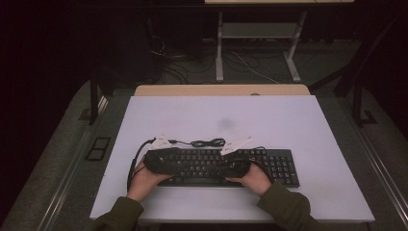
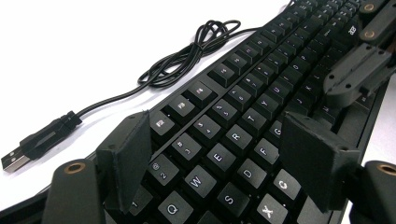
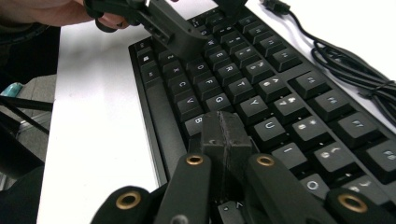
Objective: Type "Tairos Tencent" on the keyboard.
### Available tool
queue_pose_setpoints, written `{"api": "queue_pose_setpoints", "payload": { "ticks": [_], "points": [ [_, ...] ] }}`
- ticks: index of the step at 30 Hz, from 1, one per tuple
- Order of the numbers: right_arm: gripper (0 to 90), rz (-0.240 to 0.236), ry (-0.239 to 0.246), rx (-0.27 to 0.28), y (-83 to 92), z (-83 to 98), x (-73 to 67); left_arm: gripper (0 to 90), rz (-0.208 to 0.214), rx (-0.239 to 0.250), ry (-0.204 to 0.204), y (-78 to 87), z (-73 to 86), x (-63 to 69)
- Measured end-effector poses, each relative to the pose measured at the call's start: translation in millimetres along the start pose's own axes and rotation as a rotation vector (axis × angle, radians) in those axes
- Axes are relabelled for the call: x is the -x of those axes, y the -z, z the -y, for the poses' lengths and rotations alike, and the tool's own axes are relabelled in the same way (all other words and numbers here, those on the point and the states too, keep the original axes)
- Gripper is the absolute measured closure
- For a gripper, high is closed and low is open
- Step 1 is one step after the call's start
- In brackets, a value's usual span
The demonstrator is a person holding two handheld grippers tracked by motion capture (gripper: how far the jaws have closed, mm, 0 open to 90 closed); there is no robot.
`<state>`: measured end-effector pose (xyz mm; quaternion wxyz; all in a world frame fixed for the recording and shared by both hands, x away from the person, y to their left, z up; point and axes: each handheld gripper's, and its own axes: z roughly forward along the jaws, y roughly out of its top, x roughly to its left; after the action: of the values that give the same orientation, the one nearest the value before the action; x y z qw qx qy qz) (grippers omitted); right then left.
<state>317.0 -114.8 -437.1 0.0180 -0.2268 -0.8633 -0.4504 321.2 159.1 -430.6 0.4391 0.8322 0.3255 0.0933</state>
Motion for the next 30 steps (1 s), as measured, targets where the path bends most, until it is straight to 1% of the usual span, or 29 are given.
{"api": "queue_pose_setpoints", "payload": {
  "ticks": [8,20,23,24,30],
  "points": [
    [89.1,-0.001,0.005,-0.015,-5.9,0.8,-2.9,24.2,-0.003,0.000,-0.002,0.2,0.5,-0.6],
    [89.1,-0.003,0.010,-0.025,-8.9,1.3,-4.7,24.0,-0.004,0.002,0.000,0.1,0.9,-0.9],
    [89.1,0.004,0.019,-0.033,-9.9,1.4,-5.6,24.1,-0.004,0.002,0.000,0.1,0.9,-0.9],
    [89.1,0.010,0.031,-0.042,-10.9,1.8,-6.0,24.0,-0.004,0.002,-0.001,0.1,0.9,-0.9],
    [89.1,0.013,0.032,-0.042,-11.2,1.7,-6.4,24.0,-0.006,0.002,-0.005,0.2,0.8,-1.0]
  ]
}}
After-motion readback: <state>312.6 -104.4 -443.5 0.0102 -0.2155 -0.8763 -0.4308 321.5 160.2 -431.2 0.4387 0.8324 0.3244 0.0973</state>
